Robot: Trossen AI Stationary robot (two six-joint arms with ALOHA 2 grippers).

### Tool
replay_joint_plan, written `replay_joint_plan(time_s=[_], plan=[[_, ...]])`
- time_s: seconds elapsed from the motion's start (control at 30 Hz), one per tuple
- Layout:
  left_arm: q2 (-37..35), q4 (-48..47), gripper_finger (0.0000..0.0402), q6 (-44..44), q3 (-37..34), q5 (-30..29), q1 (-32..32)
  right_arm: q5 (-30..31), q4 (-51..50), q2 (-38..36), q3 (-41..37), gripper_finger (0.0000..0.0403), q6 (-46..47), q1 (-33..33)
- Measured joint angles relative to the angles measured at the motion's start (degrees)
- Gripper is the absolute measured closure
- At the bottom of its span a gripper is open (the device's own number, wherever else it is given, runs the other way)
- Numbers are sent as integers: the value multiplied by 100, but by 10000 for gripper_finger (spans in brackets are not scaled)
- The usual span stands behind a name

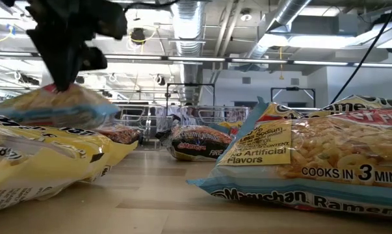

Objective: Sort Maruchan noodles
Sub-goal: Put the blue noodle pack into the left transparent bin

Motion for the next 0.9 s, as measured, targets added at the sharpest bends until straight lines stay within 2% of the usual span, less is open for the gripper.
replay_joint_plan(time_s=[0.2, 0.43, 0.7, 0.9], plan=[[-543, 0, 401, 111, 3, -524, 1, 233, 4, 0, 0, 332, 46, 0], [-1088, -1, 401, 435, 11, -1530, 177, 469, 4, 0, 0, 332, 43, -30], [-1550, 146, 401, 1129, 11, -2309, 739, 542, 6, 0, 2, 332, -2, -366], [-1657, 543, 401, 1969, 11, -2699, 1424, 553, 9, 0, 2, 332, -45, -789]])
